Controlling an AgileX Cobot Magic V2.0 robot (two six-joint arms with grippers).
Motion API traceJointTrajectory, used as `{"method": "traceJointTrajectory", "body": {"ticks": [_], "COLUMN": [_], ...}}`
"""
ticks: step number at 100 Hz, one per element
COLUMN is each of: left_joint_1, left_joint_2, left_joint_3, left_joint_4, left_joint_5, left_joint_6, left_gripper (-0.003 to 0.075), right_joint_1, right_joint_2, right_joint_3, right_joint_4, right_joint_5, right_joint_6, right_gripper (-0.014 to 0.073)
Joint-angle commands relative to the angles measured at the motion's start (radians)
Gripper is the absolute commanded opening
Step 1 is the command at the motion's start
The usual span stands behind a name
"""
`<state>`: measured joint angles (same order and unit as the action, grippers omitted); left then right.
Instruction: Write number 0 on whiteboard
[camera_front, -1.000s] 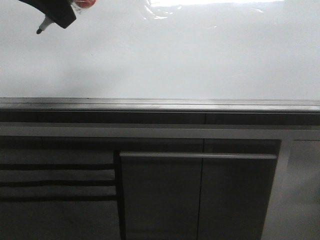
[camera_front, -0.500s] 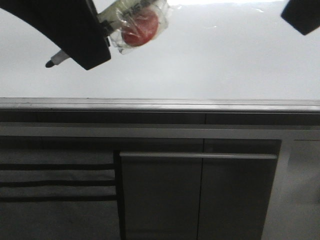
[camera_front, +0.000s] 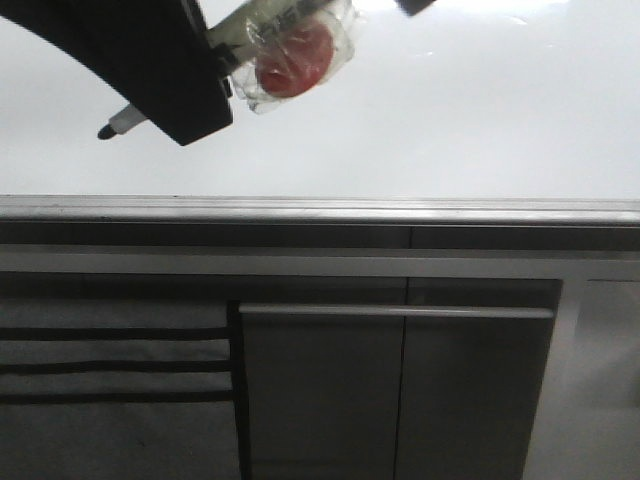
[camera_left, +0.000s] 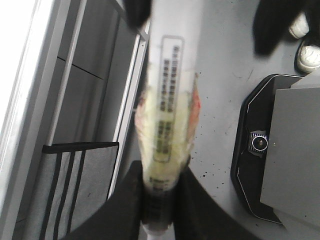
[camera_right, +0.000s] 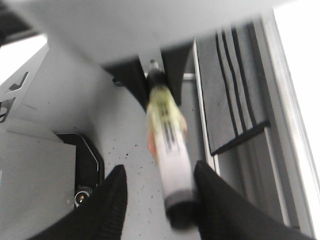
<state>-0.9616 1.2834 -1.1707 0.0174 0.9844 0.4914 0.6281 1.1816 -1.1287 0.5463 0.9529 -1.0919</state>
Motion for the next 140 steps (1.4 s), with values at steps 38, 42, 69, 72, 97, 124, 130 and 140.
{"method": "traceJointTrajectory", "body": {"ticks": [38,42,69,72,97,124,130,140], "left_joint_1": [-0.007,-0.007,-0.007,-0.007,-0.007,0.045,0.070,0.129], "left_joint_2": [-0.021,-0.021,-0.021,-0.021,-0.023,-0.094,-0.127,-0.199], "left_joint_3": [-0.035,-0.035,-0.035,-0.035,-0.035,-0.035,-0.033,-0.026], "left_joint_4": [-0.009,-0.009,-0.009,-0.007,-0.007,-0.017,-0.026,-0.079], "left_joint_5": [-0.035,-0.035,-0.037,-0.040,-0.094,-0.171,-0.186,-0.211], "left_joint_6": [-0.004,-0.004,-0.004,-0.004,-0.008,-0.061,-0.068,-0.068], "left_gripper": [-0.0011,-0.0011,-0.0011,-0.0010,0.0156,0.0495,0.0494,0.0494], "right_joint_1": [0.030,0.030,0.030,0.030,0.030,-0.033,-0.077,-0.159], "right_joint_2": [0.055,0.055,0.055,0.055,0.055,0.048,0.037,0.005], "right_joint_3": [-0.039,-0.039,-0.039,-0.039,-0.039,-0.039,-0.037,-0.021], "right_joint_4": [0.032,0.032,0.041,0.043,0.048,0.110,0.148,0.216], "right_joint_5": [-0.110,-0.106,-0.084,-0.083,-0.075,-0.087,-0.071,-0.032], "right_joint_6": [-0.016,-0.016,-0.016,-0.016,-0.016,0.026,0.030,0.030], "right_gripper": [0.0257,0.0226,-0.0008,-0.0016,-0.0015,-0.0015,-0.0015,-0.0015]}}
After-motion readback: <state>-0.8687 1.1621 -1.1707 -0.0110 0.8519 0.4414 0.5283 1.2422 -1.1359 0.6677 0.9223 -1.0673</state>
